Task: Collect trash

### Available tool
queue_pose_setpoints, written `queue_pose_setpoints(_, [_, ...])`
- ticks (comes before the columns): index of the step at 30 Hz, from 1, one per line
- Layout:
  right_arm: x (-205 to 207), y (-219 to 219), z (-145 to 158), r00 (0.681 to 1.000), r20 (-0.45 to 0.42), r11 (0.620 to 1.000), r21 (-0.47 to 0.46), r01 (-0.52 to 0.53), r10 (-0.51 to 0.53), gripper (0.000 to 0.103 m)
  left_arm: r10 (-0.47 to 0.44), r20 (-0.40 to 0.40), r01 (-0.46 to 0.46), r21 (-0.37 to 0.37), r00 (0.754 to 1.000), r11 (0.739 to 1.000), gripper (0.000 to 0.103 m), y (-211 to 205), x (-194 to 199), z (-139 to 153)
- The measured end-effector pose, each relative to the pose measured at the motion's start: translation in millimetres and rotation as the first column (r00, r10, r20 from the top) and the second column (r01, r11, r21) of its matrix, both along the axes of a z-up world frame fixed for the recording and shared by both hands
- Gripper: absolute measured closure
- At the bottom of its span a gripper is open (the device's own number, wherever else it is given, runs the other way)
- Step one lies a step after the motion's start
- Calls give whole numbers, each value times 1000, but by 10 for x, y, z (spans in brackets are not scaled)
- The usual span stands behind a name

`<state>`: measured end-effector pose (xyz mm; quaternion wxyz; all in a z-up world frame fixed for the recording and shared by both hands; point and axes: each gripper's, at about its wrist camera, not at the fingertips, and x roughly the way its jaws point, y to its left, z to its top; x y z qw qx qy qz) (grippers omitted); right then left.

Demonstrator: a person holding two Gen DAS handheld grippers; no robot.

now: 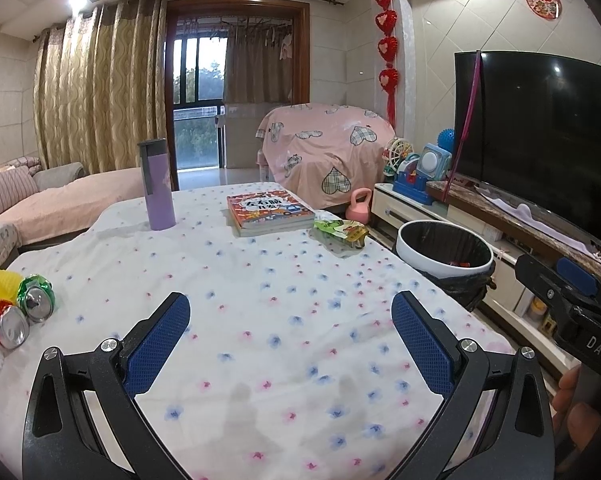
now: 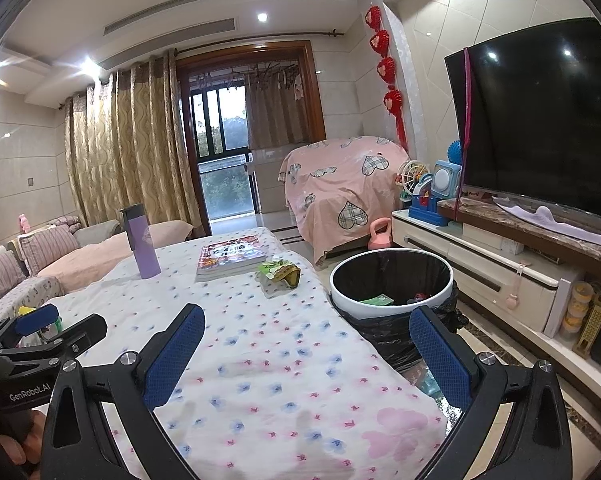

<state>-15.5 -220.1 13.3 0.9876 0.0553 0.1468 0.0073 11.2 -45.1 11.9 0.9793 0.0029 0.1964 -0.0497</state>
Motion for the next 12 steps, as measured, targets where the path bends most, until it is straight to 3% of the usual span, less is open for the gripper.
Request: queue_pose_setpoints(12, [176, 38, -42, 998, -50, 1000, 8, -30, 30, 0, -6, -58, 5, -20, 998, 1000, 0, 46, 150, -84])
